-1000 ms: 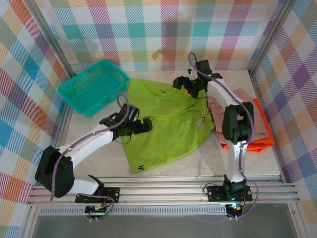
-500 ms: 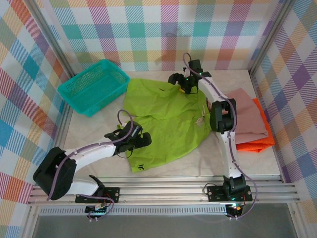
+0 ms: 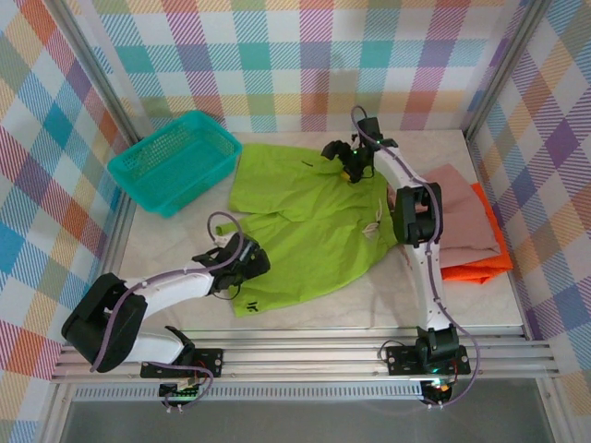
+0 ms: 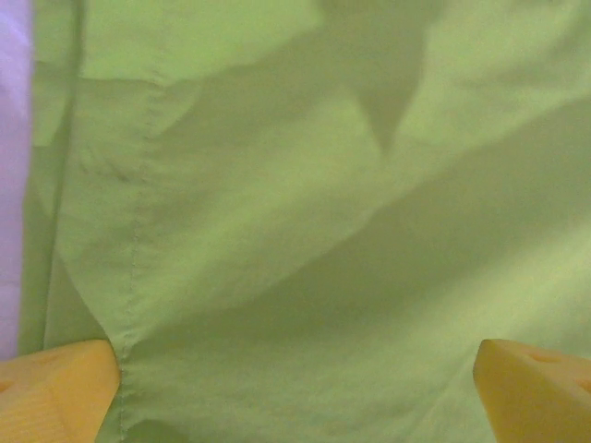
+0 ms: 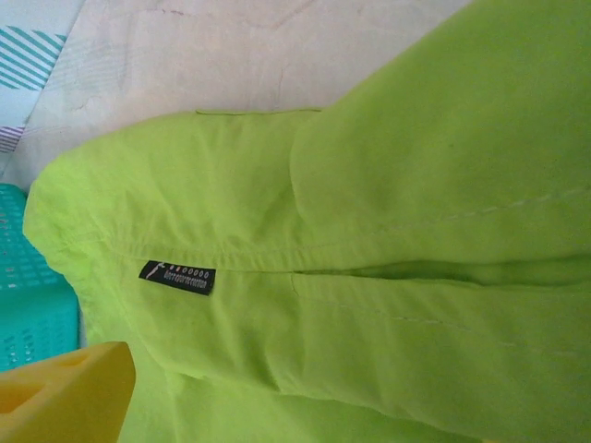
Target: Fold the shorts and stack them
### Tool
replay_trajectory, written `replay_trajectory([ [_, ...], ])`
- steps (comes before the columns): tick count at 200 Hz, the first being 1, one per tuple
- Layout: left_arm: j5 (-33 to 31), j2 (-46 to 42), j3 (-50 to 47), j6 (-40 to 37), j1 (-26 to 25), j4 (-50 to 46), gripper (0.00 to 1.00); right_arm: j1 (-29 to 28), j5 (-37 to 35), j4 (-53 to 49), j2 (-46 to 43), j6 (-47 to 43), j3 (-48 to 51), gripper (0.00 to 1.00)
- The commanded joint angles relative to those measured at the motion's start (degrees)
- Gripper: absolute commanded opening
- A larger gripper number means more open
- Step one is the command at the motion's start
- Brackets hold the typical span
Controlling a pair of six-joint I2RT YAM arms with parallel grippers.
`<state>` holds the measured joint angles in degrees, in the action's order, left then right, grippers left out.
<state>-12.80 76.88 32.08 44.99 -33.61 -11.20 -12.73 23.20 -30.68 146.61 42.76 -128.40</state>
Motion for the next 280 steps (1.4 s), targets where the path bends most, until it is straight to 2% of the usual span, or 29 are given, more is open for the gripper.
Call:
replay_trajectory([
  [1, 3.4, 1.3, -1.7, -2.3, 6.3, -2.2, 1.0, -0.5, 1.7, 2.1, -5.3, 5.2, 6.3, 0.92],
  [45, 7.5, 1.8, 4.5, -7.7, 14.9, -6.4, 1.0, -1.3, 2.4, 7.8, -14.0, 9.0, 14.9, 0.93],
  [73, 9.9, -3.7, 7.5, -7.8, 15.3, -12.1, 1.0, -1.8, 4.6, 7.8, -20.3, 5.1, 16.6, 0.94],
  [102, 9.1, -16.2, 5.6, -1.3, 15.2, -22.3, 0.99, -1.9, 3.9, 9.6, -32.7, 0.5, 26.7, 0.94],
  [135, 4.5, -31.0, 1.0, 9.9, 12.7, -33.1, 0.88, -1.8, 3.8, 14.8, -45.7, 0.1, 42.8, 0.94],
  [155, 4.2, -35.9, -1.4, 15.2, 12.2, -36.8, 0.84, -1.9, 3.2, 16.9, -51.2, 0.0, 50.9, 0.94],
  [180, 6.6, -35.9, -5.5, 18.8, 12.1, -35.2, 0.77, -1.8, 2.3, 17.6, -57.1, -0.8, 58.5, 0.94],
  [234, 9.7, -31.2, -11.8, 20.1, 12.0, -27.2, 0.63, -1.4, 0.9, 15.9, -67.1, -3.0, 67.9, 0.94],
  [280, 10.9, -29.0, -11.9, 20.2, 11.9, -23.3, 0.43, -0.9, 0.2, 13.7, -71.9, -4.5, 72.9, 0.94],
])
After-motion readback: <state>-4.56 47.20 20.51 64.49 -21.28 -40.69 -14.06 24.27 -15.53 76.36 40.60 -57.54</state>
